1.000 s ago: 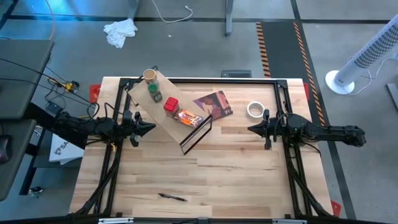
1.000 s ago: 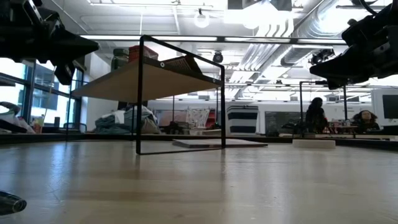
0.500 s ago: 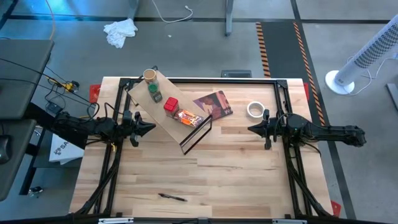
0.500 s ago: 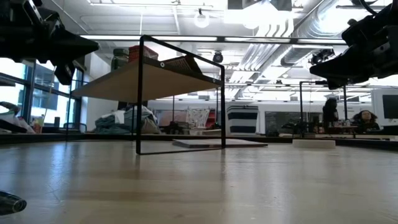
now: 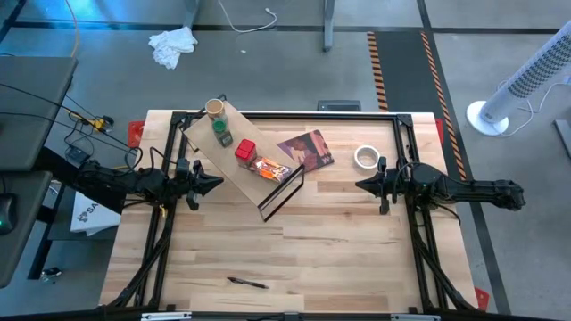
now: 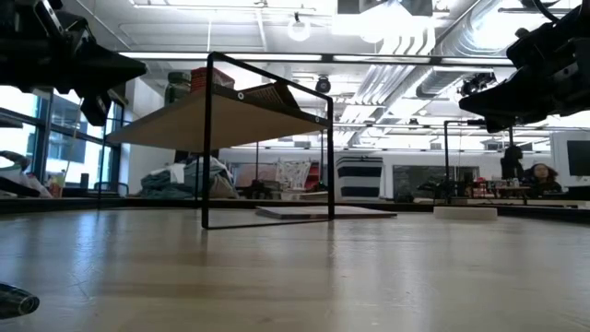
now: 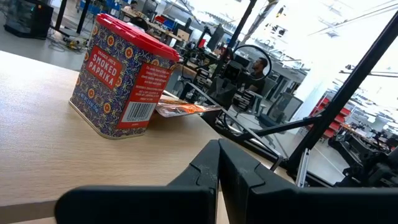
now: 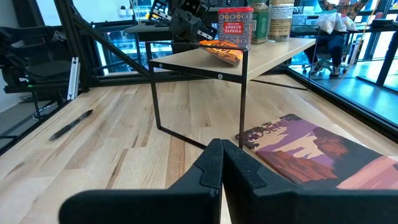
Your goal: Shelf spices
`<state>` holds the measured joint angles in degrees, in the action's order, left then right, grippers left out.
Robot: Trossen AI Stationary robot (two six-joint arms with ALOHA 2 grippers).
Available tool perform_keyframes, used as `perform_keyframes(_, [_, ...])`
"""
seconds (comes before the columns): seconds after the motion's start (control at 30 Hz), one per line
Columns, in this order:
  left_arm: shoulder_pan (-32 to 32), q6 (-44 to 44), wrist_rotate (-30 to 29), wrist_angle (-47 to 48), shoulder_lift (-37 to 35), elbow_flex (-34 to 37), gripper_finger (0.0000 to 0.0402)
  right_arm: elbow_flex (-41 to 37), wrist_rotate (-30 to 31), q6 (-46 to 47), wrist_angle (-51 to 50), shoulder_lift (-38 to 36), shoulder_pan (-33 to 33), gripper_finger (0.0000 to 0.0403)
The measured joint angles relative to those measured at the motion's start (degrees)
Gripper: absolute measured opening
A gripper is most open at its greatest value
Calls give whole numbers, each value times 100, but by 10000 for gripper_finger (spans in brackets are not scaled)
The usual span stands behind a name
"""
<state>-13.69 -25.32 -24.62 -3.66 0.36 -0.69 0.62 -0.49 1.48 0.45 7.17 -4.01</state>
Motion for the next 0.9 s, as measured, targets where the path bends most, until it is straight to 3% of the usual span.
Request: perform_keyframes(0.9, [0, -161, -173, -9, 0, -1, 3, 0, 0, 0, -2, -1, 0, 0])
